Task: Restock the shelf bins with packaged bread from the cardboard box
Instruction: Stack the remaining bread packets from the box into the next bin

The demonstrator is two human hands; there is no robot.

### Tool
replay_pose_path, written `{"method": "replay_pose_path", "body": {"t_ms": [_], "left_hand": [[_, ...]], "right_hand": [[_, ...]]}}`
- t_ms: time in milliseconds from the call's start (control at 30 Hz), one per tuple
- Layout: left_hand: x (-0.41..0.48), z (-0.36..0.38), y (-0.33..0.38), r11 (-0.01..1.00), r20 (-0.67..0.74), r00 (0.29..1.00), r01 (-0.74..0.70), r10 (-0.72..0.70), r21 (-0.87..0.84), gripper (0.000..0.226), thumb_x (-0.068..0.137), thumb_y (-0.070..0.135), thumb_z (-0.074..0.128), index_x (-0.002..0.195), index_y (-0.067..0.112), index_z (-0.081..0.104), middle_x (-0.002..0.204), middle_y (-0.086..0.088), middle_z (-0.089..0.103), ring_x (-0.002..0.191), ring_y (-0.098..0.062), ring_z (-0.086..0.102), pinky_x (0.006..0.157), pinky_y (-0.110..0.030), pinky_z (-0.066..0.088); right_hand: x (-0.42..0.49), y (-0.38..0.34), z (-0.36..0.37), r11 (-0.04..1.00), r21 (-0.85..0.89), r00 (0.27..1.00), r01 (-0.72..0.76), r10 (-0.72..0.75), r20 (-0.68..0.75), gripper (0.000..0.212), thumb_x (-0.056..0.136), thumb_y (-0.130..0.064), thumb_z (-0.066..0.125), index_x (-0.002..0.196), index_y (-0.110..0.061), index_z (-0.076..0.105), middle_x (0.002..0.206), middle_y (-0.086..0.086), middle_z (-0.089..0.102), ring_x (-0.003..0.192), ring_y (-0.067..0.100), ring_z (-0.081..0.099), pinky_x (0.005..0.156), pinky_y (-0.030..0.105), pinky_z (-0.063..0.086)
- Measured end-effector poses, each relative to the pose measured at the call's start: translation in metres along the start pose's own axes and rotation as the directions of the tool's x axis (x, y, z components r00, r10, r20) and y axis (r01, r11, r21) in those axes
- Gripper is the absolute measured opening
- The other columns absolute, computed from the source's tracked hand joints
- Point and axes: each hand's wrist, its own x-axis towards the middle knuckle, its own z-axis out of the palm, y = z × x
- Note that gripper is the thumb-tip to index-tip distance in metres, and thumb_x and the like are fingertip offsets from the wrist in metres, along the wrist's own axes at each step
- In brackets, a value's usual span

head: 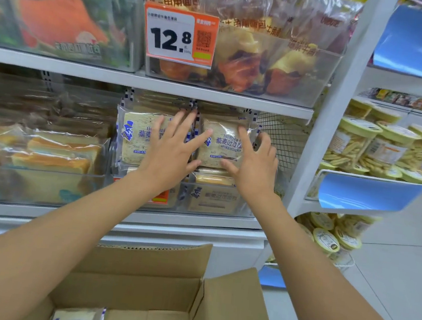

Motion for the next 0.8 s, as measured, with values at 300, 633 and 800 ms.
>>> {"method": "replay_pose_path", "body": {"t_ms": [300,633,800], "left_hand": [[-0.065,-0.046,-0.006,0.884,0.017,0.987,0.148,-0.157,-0.444,0.010,0.089,0.021,0.063,0.099,0.019,0.062,0.097,0.003,0.061,0.095,-0.021,0.054,0.081,-0.036,0.045],[-0.294,0.019,-0.063,0.603,0.600,0.668,0.716,-0.441,-0.353,0.010,0.088,0.022,0.068,0.096,0.019,0.062,0.086,0.006,0.058,0.074,-0.009,0.053,0.069,-0.027,0.041],[-0.391,0.065,-0.079,0.441,0.749,0.436,0.872,-0.499,-0.214,0.017,0.085,0.016,0.072,0.099,0.012,0.063,0.091,-0.005,0.060,0.079,-0.021,0.060,0.082,-0.038,0.051]], "right_hand": [[-0.062,-0.031,-0.016,0.955,0.234,0.984,0.180,-0.170,-0.063,0.054,0.085,-0.015,0.070,0.135,-0.020,0.051,0.143,0.010,0.037,0.122,0.024,0.043,0.092,0.037,0.049],[-0.201,-0.078,0.112,0.920,0.368,0.812,0.137,-0.318,0.491,0.030,0.089,-0.019,0.064,0.119,-0.019,0.059,0.147,0.000,0.029,0.090,0.016,0.059,0.082,0.030,0.049],[-0.238,-0.090,0.179,0.873,0.450,0.936,0.189,-0.299,0.188,0.038,0.077,0.004,0.064,0.113,-0.009,0.064,0.152,0.013,0.020,0.108,0.013,0.048,0.070,0.026,0.054]]}}
